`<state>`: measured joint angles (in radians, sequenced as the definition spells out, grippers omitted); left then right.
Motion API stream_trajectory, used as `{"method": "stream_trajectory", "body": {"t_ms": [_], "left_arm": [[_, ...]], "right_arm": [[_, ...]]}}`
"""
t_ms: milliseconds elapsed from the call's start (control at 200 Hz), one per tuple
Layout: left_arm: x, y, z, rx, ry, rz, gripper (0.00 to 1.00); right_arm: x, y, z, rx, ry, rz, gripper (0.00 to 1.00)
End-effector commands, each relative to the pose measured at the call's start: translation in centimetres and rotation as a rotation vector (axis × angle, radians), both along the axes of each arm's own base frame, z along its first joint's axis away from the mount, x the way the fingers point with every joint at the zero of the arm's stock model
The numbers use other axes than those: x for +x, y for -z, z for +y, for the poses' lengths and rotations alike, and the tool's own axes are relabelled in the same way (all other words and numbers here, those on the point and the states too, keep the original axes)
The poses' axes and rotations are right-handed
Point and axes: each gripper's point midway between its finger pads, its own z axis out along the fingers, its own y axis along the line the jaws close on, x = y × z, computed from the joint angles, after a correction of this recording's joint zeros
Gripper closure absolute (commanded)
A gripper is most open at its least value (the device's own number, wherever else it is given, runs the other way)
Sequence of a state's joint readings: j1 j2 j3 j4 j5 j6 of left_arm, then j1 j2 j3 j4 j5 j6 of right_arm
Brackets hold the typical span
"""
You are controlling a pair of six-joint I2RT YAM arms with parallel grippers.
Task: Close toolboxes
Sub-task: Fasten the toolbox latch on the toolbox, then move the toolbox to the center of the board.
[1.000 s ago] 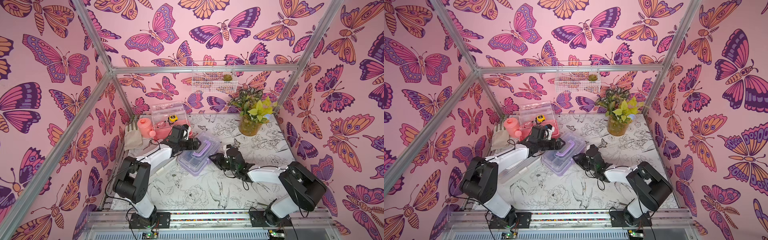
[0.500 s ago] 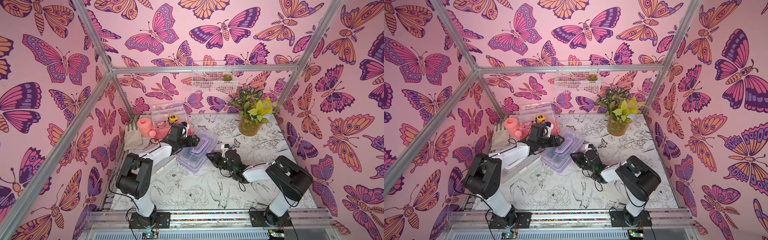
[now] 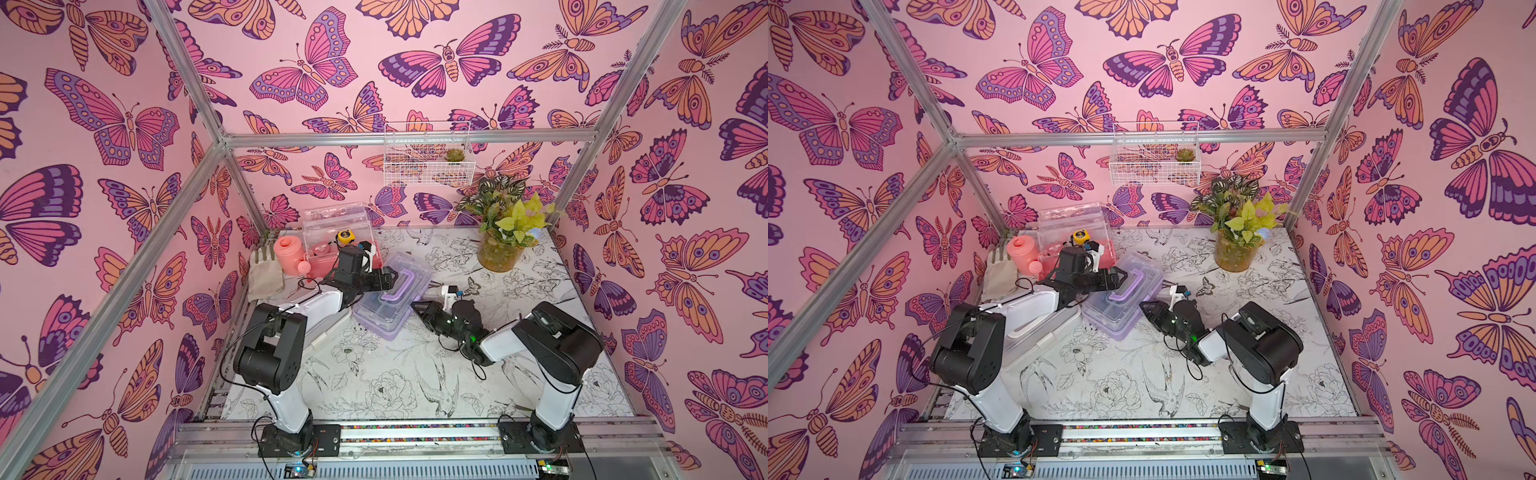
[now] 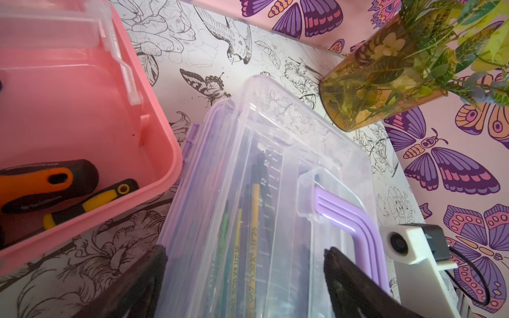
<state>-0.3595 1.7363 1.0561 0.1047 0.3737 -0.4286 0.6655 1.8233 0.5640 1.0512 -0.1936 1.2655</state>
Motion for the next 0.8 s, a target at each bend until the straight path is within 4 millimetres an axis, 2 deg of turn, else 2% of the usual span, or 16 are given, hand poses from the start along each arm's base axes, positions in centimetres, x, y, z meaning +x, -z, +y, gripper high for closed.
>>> {"method": "stream_trajectory", "body": {"t_ms": [0,100,175,195,320,431,456,491,546,706,791], "left_arm": [[-6.9,5.5,-0.8,0.027,0.057,0.34,0.07],[-6.3,4.0,-0.2,0.035,0.021,0.311,0.0],[-6.2,2.9,0.5,0.053,-0.007,0.291,0.0],[-6.3,2.7,0.7,0.06,-0.013,0.286,0.0],[-7.2,1.5,1.8,0.08,-0.048,0.273,0.0],[-8.4,1.5,1.6,0.048,-0.033,0.303,0.0],[-8.8,1.6,1.3,0.032,-0.018,0.322,0.0],[-9.3,1.8,0.8,0.012,0.001,0.346,0.0],[-10.0,2.1,-0.2,-0.018,0.033,0.378,0.0],[-11.2,2.2,-4.8,-0.064,0.143,0.373,0.01],[-11.1,1.8,-7.6,-0.089,0.174,0.34,0.02]], "right_arm": [[0.0,-0.3,-1.1,-0.093,-0.014,0.0,0.54],[-0.3,-0.4,-2.7,-0.179,-0.009,0.01,0.49],[-0.8,-0.2,-4.0,-0.268,-0.005,0.019,0.46],[-0.9,-1.2,-4.4,-0.284,0.0,-0.001,0.45],[-1.4,-2.2,-7.1,-0.458,0.029,-0.025,0.39],[-1.2,-3.8,-10.2,-0.645,0.09,-0.053,0.29],[-1.1,-4.2,-10.9,-0.677,0.098,-0.061,0.27],[-0.9,-4.5,-11.8,-0.705,0.112,-0.054,0.2],[-0.7,-5.0,-13.4,-0.752,0.143,-0.026,0.0],[-0.4,-7.4,-17.3,-0.891,0.24,-0.059,0.01],[-0.4,-8.7,-18.2,-0.865,0.263,-0.099,0.01]]}}
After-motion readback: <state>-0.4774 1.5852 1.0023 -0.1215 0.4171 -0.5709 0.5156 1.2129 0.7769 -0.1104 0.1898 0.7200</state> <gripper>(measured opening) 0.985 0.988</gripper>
